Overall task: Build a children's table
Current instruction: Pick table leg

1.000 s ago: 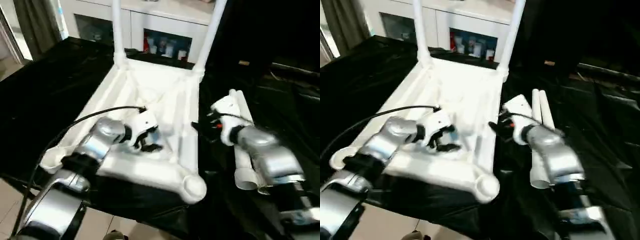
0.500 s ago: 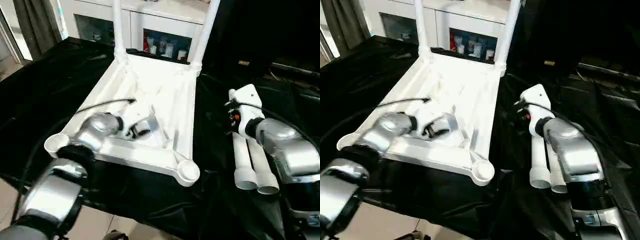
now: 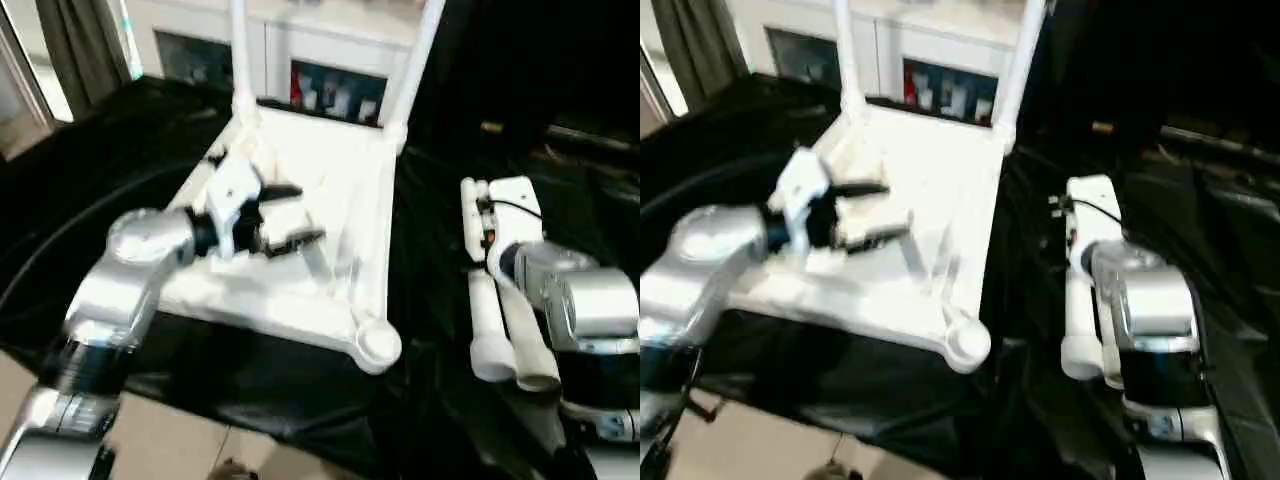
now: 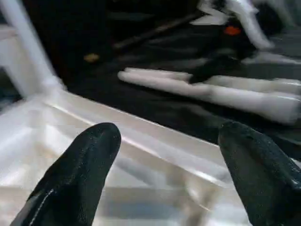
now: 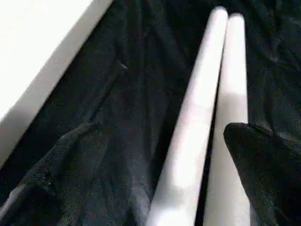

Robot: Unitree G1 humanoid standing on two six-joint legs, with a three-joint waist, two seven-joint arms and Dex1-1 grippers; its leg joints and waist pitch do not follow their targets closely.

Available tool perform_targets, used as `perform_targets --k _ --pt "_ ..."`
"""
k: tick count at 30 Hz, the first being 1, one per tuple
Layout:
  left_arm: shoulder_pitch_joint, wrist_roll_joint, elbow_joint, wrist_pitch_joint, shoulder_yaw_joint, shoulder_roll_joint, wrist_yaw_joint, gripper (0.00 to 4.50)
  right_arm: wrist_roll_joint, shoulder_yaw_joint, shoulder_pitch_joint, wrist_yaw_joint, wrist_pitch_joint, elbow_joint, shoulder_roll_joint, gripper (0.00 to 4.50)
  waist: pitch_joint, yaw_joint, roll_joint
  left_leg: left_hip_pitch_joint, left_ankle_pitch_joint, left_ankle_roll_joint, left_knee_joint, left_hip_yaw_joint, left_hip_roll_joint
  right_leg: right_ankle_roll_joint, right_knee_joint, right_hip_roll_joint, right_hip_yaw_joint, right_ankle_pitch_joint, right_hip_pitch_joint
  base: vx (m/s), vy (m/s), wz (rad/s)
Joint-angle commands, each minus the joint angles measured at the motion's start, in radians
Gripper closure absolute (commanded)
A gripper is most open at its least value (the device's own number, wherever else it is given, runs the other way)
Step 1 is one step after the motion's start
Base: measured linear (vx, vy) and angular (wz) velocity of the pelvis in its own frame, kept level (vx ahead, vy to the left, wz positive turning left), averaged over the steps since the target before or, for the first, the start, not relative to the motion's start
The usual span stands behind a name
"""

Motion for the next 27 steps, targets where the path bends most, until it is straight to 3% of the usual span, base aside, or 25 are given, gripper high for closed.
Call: perform_targets --k 1,4,7,10,21,23,24,27 --pt "0.041 -0.019 -0.106 0.077 -0.029 0.021 -0.010 0.53 0.006 -0.036 -0.005 -0.018 0.052 -0.001 0.005 0.03 -0.057 -0.006 0.011 0.022 -0.223 -0.064 -0.077 -0.028 0.048 -0.120 -0.081 -0.080 0.071 -0.262 0.041 0.000 0.000 0.00" --pt "0.077 -0.044 -0.181 0.140 -0.036 0.037 0.004 0.53 0.010 -0.040 -0.002 -0.031 0.079 0.003 0.012 0.03 -0.057 -0.011 0.011 0.022 -0.201 -0.063 -0.076 -0.025 0.045 -0.122 -0.079 -0.074 0.071 -0.232 0.040 0.000 0.000 0.00" --pt "0.103 -0.049 -0.230 0.176 -0.057 0.042 0.023 0.53 0.021 -0.055 0.006 -0.027 0.123 0.030 0.028 0.03 -0.055 -0.015 0.011 0.021 -0.220 -0.066 -0.077 -0.026 0.043 -0.115 -0.085 -0.075 0.070 -0.264 0.041 0.000 0.000 0.00" --pt "0.101 -0.050 -0.258 0.205 -0.072 0.036 0.024 0.53 0.030 -0.056 0.006 -0.021 0.139 0.050 0.028 0.03 -0.054 -0.019 0.010 0.020 -0.218 -0.069 -0.077 -0.027 0.042 -0.098 -0.087 -0.073 0.070 -0.277 0.041 0.000 0.000 0.00" --pt "0.092 -0.066 -0.326 0.273 -0.097 0.026 0.052 0.53 0.063 -0.041 0.010 0.010 0.203 0.082 0.029 0.03 -0.055 -0.019 0.004 0.018 -0.188 -0.062 -0.075 -0.025 0.042 -0.094 -0.086 -0.073 0.070 -0.259 0.042 0.000 0.000 0.00" --pt "0.096 -0.060 -0.335 0.278 -0.105 0.020 0.060 0.53 0.074 -0.042 0.013 0.022 0.212 0.105 0.024 0.03 -0.060 -0.021 -0.015 0.017 -0.179 -0.058 -0.073 -0.023 0.043 -0.086 -0.087 -0.075 0.070 -0.279 0.045 0.000 0.000 0.00" --pt "0.097 -0.057 -0.338 0.279 -0.109 0.017 0.065 0.53 0.080 -0.044 0.015 0.025 0.214 0.114 0.022 0.03 -0.060 -0.018 -0.009 0.018 -0.175 -0.058 -0.073 -0.024 0.043 -0.087 -0.085 -0.077 0.070 -0.280 0.045 0.000 0.000 0.00" --pt "0.102 -0.050 -0.348 0.282 -0.121 0.008 0.081 0.53 0.085 -0.038 0.025 0.035 0.208 0.145 0.012 0.38 -0.062 -0.017 -0.018 0.018 -0.169 -0.058 -0.072 -0.023 0.044 -0.075 -0.087 -0.078 0.069 -0.292 0.043 0.000 0.000 0.00"
